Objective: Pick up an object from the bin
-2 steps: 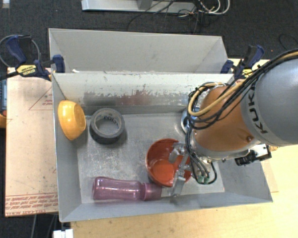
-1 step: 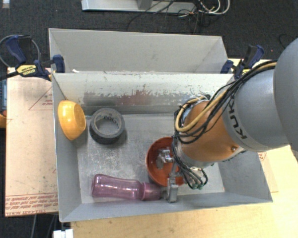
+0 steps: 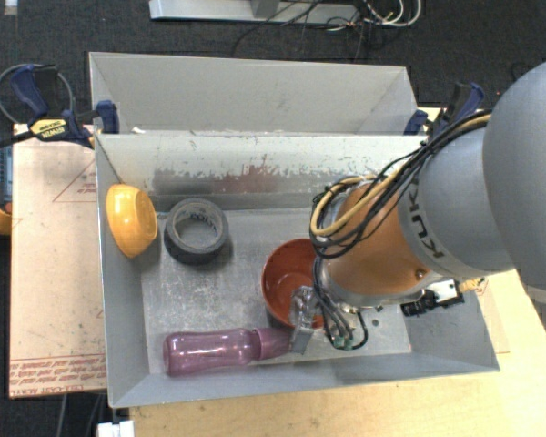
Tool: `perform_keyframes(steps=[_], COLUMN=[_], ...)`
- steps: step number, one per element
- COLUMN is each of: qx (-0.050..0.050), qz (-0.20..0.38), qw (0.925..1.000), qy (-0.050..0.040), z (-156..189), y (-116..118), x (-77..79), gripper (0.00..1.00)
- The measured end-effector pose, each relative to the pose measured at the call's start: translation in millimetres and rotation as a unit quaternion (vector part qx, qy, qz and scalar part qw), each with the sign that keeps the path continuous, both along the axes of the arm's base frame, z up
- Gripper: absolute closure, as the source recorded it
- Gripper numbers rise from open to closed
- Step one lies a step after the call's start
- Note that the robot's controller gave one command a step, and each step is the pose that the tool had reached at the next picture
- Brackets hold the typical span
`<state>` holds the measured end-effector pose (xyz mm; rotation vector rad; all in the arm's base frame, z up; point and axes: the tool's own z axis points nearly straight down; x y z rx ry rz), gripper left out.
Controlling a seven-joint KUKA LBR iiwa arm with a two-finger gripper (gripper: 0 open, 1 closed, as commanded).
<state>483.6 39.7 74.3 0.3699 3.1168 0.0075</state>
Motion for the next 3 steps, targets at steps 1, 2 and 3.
perform_keyframes(steps=[1,2,3], qx=[0.0,0.0,0.0], qz=[0.0,-0.001,0.0], qw=[1.0,1.0,1.0], qy=[0.0001,-0.0014,0.0004], z=[0.4,20.8,50.3], y=[0.0,-0.5,-0.3], x=[0.0,0.4,-0.5], gripper=[1.0,1.0,1.0])
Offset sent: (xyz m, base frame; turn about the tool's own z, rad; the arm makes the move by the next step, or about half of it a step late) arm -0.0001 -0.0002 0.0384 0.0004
